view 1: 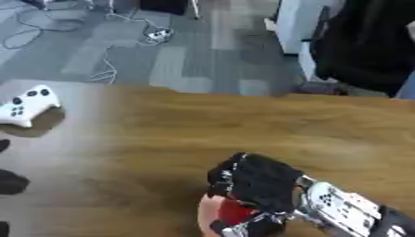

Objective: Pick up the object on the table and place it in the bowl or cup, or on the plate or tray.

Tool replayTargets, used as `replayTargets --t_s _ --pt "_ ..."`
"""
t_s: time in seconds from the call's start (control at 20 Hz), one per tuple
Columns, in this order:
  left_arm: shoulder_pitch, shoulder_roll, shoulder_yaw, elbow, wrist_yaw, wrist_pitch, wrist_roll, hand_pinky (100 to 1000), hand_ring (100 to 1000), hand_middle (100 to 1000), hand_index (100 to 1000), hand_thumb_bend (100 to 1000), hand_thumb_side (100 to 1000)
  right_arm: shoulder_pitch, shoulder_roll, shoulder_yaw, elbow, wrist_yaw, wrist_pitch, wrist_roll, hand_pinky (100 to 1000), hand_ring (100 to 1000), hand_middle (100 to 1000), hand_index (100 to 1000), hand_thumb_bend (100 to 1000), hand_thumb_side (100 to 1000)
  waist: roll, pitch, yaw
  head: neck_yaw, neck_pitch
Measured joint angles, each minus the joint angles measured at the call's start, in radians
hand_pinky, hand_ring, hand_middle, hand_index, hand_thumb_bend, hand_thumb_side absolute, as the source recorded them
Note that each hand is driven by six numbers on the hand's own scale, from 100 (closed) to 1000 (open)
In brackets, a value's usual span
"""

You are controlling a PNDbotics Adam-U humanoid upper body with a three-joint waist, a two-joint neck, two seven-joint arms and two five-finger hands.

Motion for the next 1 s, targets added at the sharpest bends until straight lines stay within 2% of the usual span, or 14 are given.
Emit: replayTargets --t_s 0.25,1.0 --pt "0.0 0.0 0.0 0.0 -0.002 0.0 0.0 718 1000 637 738 100 692 0.0 0.0 -0.012 0.0 -0.008 0.019 -0.028 615 715 749 783 350 706 0.0 0.005 0.0 0.0 -0.001" --pt "0.008 -0.001 0.0 0.0 -0.01 -0.001 -0.001 719 1000 638 737 100 695 0.002 -0.008 -0.03 -0.007 -0.015 0.04 -0.042 632 721 756 784 368 702 0.003 0.017 0.0 0.0 -0.008"
